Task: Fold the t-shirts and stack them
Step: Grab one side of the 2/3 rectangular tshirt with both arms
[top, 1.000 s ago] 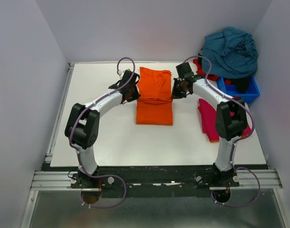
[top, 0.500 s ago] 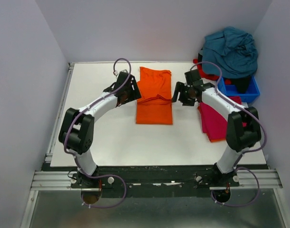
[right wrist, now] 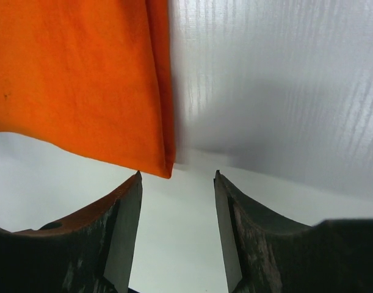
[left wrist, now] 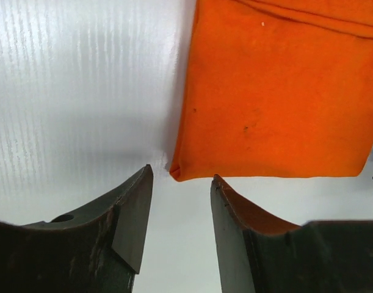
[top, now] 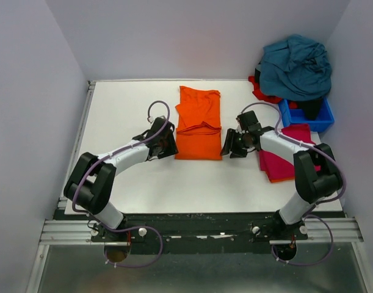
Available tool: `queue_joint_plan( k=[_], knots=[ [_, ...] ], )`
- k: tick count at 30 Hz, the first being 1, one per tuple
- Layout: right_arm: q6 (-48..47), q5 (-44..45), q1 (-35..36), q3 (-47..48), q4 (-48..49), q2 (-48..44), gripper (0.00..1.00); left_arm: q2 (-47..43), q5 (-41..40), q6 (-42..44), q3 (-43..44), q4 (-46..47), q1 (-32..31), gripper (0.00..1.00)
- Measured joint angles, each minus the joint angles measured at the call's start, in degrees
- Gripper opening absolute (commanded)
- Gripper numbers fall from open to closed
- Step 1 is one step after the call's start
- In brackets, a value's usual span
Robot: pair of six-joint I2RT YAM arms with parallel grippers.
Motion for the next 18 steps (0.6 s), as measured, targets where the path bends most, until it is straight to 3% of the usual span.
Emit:
queue_joint_plan(
  k=[9, 13, 16, 18],
  knots=[
    [0.0, -3.3, 0.0, 0.1, 2.9, 4.4, 0.49, 1.5, 0.5, -0.8, -1.6, 2.3, 0.2, 0.49],
    [0.3, -5.2, 0.0, 0.2, 4.5, 5.4, 0.28, 3.0, 1.4, -0.9, -1.6, 2.8, 0.2, 0.48],
    [0.5, -6.2, 0.0, 0.2, 5.2, 6.3, 0.21, 3.6, 1.7, -0.9, -1.6, 2.8, 0.2, 0.47],
    [0.5, -6.4, 0.1, 0.2, 5.4, 6.5, 0.07, 3.7, 1.8, -0.9, -1.6, 2.7, 0.2, 0.47]
  ],
)
